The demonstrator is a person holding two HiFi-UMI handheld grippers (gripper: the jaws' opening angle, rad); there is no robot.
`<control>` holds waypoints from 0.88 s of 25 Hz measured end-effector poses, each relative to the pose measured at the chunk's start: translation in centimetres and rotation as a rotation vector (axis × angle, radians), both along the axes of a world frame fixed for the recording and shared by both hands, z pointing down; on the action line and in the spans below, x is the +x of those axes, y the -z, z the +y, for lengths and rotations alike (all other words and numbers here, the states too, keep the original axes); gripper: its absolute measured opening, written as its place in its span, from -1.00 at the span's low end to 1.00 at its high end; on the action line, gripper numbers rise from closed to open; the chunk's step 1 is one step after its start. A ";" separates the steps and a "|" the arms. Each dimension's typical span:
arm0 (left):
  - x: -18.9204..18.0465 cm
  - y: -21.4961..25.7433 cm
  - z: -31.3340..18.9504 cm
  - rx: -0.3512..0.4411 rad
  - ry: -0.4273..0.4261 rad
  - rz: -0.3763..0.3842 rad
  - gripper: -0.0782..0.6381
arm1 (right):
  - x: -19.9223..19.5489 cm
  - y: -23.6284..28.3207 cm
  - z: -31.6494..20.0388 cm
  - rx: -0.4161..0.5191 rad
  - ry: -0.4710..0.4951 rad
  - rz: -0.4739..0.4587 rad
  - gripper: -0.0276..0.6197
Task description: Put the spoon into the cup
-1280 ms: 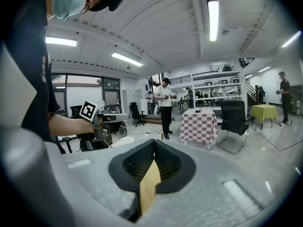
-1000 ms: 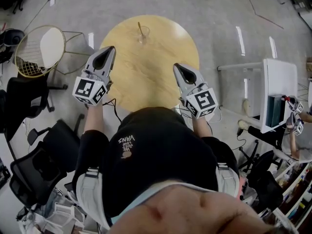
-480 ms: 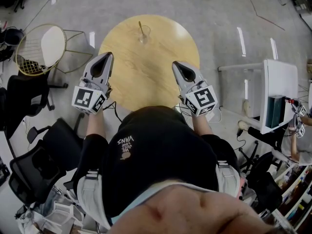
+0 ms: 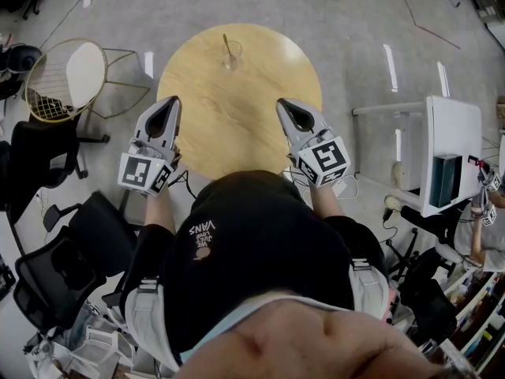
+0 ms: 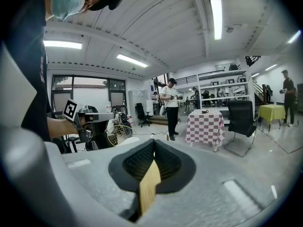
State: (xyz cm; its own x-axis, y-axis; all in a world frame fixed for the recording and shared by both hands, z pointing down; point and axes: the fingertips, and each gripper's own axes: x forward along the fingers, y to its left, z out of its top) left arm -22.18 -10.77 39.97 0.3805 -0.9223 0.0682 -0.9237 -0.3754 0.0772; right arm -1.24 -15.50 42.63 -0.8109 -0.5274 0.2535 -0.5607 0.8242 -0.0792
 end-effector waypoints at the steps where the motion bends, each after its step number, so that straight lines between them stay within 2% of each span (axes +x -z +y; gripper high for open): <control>1: 0.1 -0.1 0.1 -0.003 0.003 0.003 -0.75 | 0.0 0.0 0.0 -0.001 0.002 0.000 -0.92; 7: 0.6 -0.9 1.0 -0.022 0.013 0.027 -0.75 | -0.1 -0.3 0.2 -0.005 0.010 0.003 -0.92; 17: 2.0 -1.8 1.8 -0.052 -0.028 0.075 -0.75 | -0.4 -0.9 0.4 -0.020 0.033 0.017 -0.92; 22: 2.3 -2.2 1.9 -0.062 -0.037 0.076 -0.75 | -0.4 -1.6 0.6 -0.048 0.036 0.022 -0.92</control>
